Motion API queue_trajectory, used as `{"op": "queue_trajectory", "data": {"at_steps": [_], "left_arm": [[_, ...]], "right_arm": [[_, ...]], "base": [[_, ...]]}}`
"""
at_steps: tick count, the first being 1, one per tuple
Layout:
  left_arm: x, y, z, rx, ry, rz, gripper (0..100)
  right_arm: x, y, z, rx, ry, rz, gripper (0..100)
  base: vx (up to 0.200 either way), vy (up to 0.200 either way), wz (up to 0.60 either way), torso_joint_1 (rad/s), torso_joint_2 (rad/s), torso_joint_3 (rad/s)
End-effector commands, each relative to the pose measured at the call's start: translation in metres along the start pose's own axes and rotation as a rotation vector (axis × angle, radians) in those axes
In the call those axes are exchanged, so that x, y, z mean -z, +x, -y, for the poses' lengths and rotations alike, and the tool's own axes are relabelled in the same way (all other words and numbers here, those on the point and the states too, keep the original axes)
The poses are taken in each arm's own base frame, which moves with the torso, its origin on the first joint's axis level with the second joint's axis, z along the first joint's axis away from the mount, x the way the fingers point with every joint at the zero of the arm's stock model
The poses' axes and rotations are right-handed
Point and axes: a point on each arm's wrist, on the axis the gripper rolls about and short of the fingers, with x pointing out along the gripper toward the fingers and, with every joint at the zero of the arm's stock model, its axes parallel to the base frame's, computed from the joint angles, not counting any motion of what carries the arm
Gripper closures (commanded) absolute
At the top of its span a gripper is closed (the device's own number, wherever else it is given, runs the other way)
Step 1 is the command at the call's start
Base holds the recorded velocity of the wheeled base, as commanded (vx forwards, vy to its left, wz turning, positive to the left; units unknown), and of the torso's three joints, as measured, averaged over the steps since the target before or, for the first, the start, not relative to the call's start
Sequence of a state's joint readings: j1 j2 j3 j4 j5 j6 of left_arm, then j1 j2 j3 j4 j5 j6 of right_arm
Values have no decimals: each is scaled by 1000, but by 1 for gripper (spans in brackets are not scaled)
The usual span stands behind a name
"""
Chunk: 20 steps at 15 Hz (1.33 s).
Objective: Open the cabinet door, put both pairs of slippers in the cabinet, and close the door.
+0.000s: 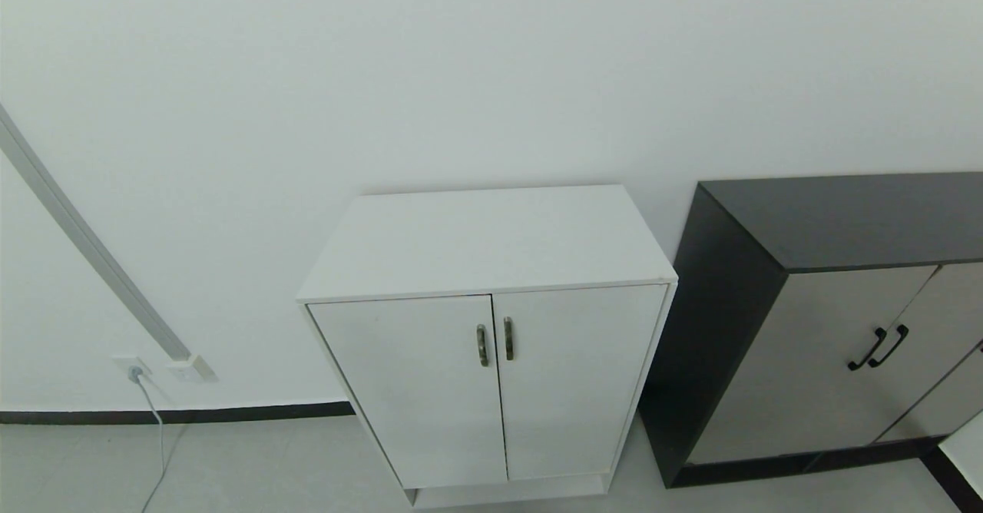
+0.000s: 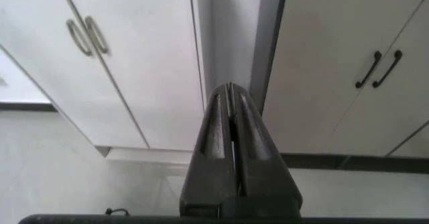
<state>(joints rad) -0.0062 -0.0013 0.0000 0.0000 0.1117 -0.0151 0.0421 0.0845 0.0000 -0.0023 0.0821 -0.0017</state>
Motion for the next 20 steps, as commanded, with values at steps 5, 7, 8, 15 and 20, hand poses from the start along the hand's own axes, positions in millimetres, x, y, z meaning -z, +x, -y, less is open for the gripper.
{"op": "queue_trajectory", "data": {"at_steps": [5, 7, 8, 15, 20], "left_arm": [[0, 0, 0, 0, 0, -1, 100], [0, 0, 0, 0, 0, -1, 100], [0, 0, 0, 0, 0, -1, 100], [0, 0, 0, -2, 3, -1, 100], [0, 0, 0, -2, 3, -1, 100]], "right_arm": [[1, -6, 1, 145, 72, 98, 100], [1, -6, 1, 150, 77, 100, 100], [1, -6, 1, 150, 77, 100, 100], [1, -6, 1, 147, 66, 98, 100], [1, -6, 1, 146, 62, 97, 100]], "base": [[0, 0, 0, 0, 0, 0], [0, 0, 0, 0, 0, 0], [0, 0, 0, 0, 0, 0], [0, 0, 0, 0, 0, 0], [0, 0, 0, 0, 0, 0]]}}
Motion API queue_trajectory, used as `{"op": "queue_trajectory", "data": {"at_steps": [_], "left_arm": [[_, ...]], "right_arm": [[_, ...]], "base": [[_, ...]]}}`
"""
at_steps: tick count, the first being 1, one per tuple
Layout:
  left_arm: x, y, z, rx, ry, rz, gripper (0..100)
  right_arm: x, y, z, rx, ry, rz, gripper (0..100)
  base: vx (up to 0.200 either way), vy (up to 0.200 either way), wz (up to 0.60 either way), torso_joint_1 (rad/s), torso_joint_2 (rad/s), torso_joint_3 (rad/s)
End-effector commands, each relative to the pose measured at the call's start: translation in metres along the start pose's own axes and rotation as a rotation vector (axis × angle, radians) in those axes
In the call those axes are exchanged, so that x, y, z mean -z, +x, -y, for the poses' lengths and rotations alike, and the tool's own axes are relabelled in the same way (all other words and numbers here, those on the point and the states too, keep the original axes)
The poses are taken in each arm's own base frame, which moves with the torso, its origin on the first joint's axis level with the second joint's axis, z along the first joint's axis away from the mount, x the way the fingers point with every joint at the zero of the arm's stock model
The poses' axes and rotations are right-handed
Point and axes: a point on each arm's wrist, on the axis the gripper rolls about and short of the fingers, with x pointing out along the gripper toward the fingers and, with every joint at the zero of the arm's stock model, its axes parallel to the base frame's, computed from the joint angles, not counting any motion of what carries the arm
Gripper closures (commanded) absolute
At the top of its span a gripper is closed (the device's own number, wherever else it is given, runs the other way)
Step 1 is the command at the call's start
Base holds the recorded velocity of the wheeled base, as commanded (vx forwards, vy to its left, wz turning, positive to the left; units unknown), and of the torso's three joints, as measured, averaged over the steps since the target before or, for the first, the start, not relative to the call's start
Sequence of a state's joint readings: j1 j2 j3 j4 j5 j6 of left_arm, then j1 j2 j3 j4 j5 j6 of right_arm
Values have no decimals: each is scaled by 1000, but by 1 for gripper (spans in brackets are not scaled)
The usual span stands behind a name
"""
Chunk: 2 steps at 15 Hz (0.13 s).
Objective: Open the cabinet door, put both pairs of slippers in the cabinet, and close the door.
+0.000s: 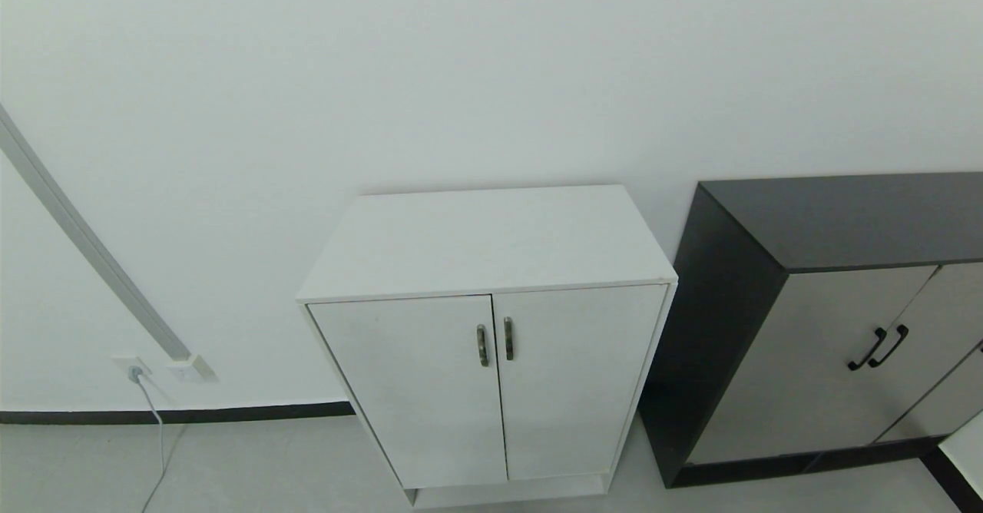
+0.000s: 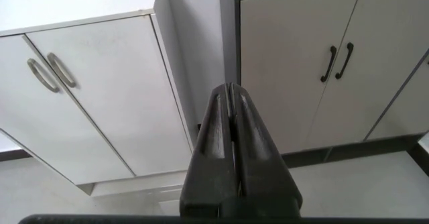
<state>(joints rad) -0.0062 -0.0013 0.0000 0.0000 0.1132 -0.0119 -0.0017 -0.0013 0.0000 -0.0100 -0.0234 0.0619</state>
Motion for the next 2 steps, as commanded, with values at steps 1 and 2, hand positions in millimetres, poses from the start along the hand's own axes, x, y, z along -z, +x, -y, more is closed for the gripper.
{"op": "queue_trajectory", "data": {"at_steps": [1, 2], "left_arm": [[0, 0, 0, 1, 0, -1, 100], [0, 0, 0, 0, 0, -1, 100]], "right_arm": [[0, 0, 0, 0, -1, -2, 100], [0, 0, 0, -1, 1, -1, 100]], "base": [[0, 0, 0, 0, 0, 0], [0, 0, 0, 0, 0, 0]]}}
